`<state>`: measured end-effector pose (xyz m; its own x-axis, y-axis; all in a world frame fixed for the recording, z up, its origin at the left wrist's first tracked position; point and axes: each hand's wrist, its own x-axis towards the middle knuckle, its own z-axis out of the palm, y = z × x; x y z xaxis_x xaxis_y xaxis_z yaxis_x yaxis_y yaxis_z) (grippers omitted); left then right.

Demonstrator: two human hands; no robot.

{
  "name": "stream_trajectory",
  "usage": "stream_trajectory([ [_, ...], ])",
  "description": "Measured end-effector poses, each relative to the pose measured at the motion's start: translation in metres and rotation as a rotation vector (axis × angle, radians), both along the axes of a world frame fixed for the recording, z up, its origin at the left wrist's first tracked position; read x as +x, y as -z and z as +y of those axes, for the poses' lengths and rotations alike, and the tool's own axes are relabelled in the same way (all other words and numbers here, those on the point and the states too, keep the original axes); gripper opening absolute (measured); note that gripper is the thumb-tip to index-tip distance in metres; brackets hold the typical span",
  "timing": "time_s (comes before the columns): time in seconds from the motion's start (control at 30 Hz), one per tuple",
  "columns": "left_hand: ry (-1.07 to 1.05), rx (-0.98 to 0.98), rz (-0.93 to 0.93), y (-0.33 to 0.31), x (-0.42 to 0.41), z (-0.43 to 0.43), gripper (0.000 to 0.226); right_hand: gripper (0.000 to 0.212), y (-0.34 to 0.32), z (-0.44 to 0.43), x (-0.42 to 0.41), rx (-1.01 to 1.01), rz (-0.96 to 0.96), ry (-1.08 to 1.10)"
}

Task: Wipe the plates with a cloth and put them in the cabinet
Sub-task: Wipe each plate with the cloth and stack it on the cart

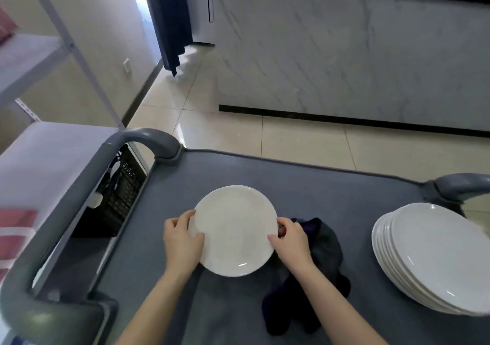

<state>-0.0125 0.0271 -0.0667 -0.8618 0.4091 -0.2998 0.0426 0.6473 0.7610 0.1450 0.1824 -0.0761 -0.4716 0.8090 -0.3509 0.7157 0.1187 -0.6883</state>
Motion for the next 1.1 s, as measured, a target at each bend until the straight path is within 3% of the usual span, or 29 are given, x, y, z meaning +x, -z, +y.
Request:
stream_trajectory([
  [0.13, -0.012, 0.041, -0.003, 0.0, -0.006, -0.003, 0.056, 0.035, 0.002, -0.002, -0.002, 0.028, 0.001, 0.031],
  [0.33, -0.062, 0.09, 0.003, -0.001, -0.008, -0.006, 0.053, 0.05, 0.0, -0.003, 0.001, -0.099, 0.066, 0.115],
  [0.5, -0.142, 0.171, -0.046, -0.003, -0.011, -0.012, 0.054, 0.049, -0.012, 0.0, 0.005, -0.239, 0.267, 0.188],
  [0.73, -0.111, 0.45, -0.269, -0.02, -0.007, -0.005, 0.053, 0.051, -0.04, 0.013, 0.023, -0.565, 0.599, 0.228],
  [1.1, -0.055, 0.657, -0.488, -0.044, 0.075, 0.038, 0.034, 0.049, -0.062, 0.039, 0.071, -0.668, 0.802, 0.373],
])
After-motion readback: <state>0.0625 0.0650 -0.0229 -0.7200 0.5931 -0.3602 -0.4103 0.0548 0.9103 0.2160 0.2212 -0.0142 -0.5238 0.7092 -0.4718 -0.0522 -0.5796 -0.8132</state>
